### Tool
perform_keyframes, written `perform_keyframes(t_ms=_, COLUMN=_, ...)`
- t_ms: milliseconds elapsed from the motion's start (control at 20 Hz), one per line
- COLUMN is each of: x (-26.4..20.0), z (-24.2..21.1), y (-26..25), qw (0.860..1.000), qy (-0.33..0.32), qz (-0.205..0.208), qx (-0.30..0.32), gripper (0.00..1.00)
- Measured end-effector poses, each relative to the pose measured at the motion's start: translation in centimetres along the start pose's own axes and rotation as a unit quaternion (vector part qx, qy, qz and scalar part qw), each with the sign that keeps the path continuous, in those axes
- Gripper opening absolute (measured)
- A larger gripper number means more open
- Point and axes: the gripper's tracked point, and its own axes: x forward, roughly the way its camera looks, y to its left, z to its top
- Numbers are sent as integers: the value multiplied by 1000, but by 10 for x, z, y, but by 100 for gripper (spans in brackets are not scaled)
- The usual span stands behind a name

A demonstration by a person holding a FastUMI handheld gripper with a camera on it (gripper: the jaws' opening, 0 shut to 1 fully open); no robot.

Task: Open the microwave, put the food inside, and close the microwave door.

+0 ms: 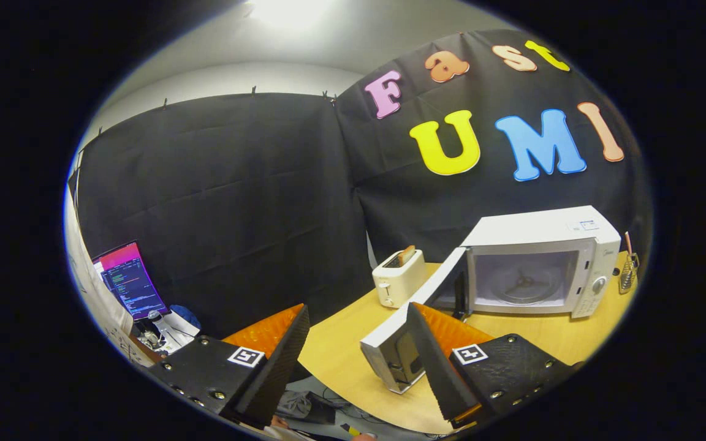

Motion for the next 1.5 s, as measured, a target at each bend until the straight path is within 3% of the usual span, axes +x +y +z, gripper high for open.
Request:
perform_keyframes(t_ms=350, x=-59, z=-14, y=-91, qw=997, qy=25, qz=-64, qx=25, gripper=96)
perform_keyframes(t_ms=550, x=-93, z=-47, y=-148, qw=991, qy=61, qz=-107, qx=47, gripper=96)
perform_keyframes(t_ms=750, x=-120, z=-84, y=-197, qw=979, qy=97, qz=-142, qx=107, gripper=96)
perform_keyframes(t_ms=1100, x=-142, z=-159, y=-234, qw=956, qy=169, qz=-150, qx=187, gripper=96)
perform_keyframes(t_ms=1500, x=-137, z=-222, y=-232, qw=919, qy=239, qz=-129, qx=287, gripper=95)
